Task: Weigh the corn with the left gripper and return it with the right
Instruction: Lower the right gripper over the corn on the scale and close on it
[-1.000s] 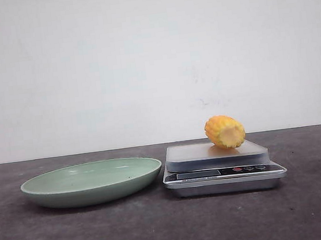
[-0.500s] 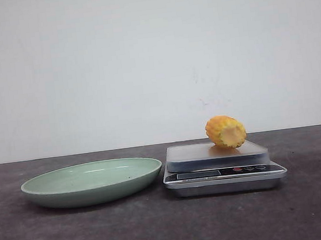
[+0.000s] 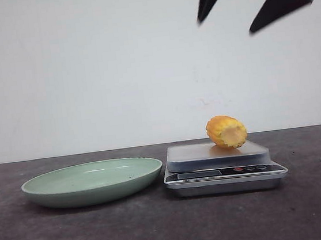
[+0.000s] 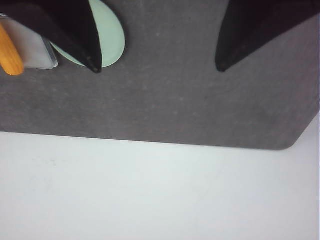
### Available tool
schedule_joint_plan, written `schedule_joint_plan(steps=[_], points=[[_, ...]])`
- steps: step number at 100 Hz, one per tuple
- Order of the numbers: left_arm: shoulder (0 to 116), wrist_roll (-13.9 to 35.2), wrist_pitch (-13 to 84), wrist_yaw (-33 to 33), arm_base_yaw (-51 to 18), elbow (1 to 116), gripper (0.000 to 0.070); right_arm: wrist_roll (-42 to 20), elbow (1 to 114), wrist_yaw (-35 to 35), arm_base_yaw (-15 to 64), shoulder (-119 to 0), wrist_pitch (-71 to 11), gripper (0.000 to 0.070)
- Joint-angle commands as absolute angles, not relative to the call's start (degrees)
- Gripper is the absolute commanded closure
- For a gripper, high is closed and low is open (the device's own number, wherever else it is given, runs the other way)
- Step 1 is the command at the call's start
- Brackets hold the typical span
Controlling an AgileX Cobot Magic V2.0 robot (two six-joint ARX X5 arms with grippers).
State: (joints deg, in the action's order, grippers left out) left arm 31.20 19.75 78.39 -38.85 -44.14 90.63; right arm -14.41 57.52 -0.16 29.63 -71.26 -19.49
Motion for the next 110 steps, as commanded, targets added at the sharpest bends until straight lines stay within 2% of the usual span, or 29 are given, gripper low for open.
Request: schedule_joint_plan(steps=[1,12,31,54,63,76,87,97,110], points=[[30.0,22.5,79.7,-39.7,-44.6,90.6,0.0266,-16.6,59.0,0.2,29.9,-74.4,-18.7,0.0036],[26.5,25.3,82.8,-40.3,-44.6,87.8,0.0266,-16.6,59.3,0.6,29.9,-78.9,-17.5,0.0036],[19.9,28.2,82.8,-40.0,-44.6,80.3,0.0266,-17.4,59.4,2.4,29.8,-84.8,-16.3,0.0036],[16.0,29.7,82.7,-40.0,-44.6,71.9,0.0266,-18.2,59.4,2.3,29.8,-89.5,-16.0,0.0051],[15.6,30.7,82.7,-40.0,-44.6,69.1,0.0266,-19.2,59.4,2.3,29.8,-90.4,-16.3,0.0107],[15.6,31.2,82.5,-39.9,-44.6,66.6,0.0266,-20.0,59.4,2.4,30.0,-90.4,-15.9,0.0246],[15.6,31.1,82.2,-39.9,-44.6,66.1,0.0266,-21.7,59.4,2.5,29.8,-90.4,-16.3,0.0268],[15.6,31.1,82.2,-39.9,-44.6,66.1,0.0266,-22.6,59.4,2.4,29.9,-90.7,-16.3,0.0371],[15.6,31.1,82.2,-39.9,-44.6,66.1,0.0266,-23.9,59.4,1.5,29.9,-91.5,-16.3,0.0374]])
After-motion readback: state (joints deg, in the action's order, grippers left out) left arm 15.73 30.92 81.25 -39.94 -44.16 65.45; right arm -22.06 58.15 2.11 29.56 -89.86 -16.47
